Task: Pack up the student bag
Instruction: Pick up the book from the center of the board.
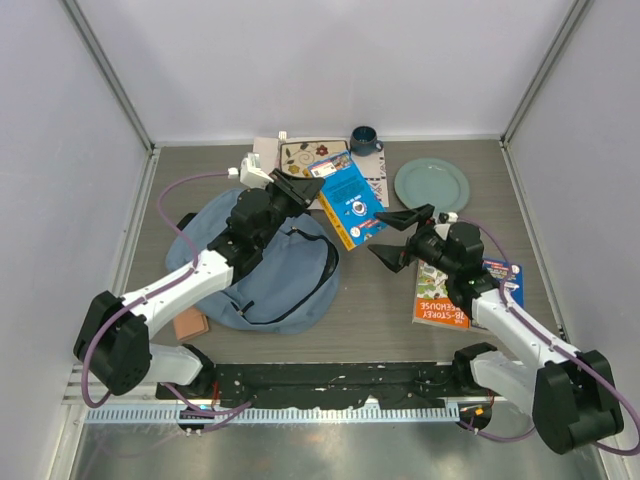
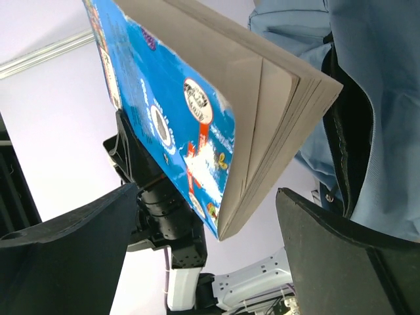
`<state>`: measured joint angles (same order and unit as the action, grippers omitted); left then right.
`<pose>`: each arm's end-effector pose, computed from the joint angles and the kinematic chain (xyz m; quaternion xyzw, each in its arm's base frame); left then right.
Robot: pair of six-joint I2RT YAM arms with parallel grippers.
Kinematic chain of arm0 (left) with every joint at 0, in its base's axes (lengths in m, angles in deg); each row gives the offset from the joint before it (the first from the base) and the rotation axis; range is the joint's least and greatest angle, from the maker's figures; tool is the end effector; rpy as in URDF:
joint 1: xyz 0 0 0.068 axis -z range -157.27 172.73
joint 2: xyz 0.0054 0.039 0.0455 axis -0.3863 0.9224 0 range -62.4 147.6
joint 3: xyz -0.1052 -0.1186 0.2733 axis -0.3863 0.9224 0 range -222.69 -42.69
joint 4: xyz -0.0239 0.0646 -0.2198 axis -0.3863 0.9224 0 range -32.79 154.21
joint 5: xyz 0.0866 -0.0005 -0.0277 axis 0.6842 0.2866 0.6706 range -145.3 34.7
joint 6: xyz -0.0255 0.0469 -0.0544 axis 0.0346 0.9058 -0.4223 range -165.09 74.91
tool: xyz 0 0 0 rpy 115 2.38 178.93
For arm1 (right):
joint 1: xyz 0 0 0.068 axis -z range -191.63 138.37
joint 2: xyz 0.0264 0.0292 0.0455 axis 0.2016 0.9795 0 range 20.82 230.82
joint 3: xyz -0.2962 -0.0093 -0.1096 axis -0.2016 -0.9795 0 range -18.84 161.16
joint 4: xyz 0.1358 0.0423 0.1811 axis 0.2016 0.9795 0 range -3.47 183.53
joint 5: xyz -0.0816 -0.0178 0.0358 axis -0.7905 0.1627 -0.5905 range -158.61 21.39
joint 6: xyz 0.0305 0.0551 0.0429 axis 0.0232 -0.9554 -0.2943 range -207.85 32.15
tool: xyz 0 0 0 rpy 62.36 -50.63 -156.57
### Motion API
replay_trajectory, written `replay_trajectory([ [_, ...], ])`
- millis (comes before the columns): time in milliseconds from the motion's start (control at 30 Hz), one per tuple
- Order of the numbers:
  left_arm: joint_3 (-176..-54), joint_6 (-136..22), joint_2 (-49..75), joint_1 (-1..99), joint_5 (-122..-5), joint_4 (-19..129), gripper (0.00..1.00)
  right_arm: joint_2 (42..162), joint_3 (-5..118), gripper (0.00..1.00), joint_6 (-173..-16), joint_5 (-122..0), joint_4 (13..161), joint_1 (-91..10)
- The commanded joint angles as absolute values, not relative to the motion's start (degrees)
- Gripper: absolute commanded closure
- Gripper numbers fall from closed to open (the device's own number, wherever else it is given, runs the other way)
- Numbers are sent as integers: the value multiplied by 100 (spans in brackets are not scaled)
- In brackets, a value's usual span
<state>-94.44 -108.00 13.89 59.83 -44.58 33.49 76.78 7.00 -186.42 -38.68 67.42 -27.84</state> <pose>0.2479 -0.1724 0.3779 -0.2222 0.6765 -0.4928 0.5001 0.1714 0.0834 0.2900 0.3672 0.6693 0.6250 0.1633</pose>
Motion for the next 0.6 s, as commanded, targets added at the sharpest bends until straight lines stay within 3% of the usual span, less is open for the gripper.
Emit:
replay_trajectory([
  [0, -9841, -11030, 1318, 5973, -4510, 2619, 100, 7944, 902, 9, -18963, -4022, 6016, -2965],
  [367, -9921, -11118, 1345, 5973, -4536, 2566, 100, 8234, 718, 8, -19068, -4663, 5762, -3492],
  [567, -9798, -11540, 1301, 5973, -4624, 2215, 100, 8708, 24, 8, -19516, -5866, 3646, -3843],
])
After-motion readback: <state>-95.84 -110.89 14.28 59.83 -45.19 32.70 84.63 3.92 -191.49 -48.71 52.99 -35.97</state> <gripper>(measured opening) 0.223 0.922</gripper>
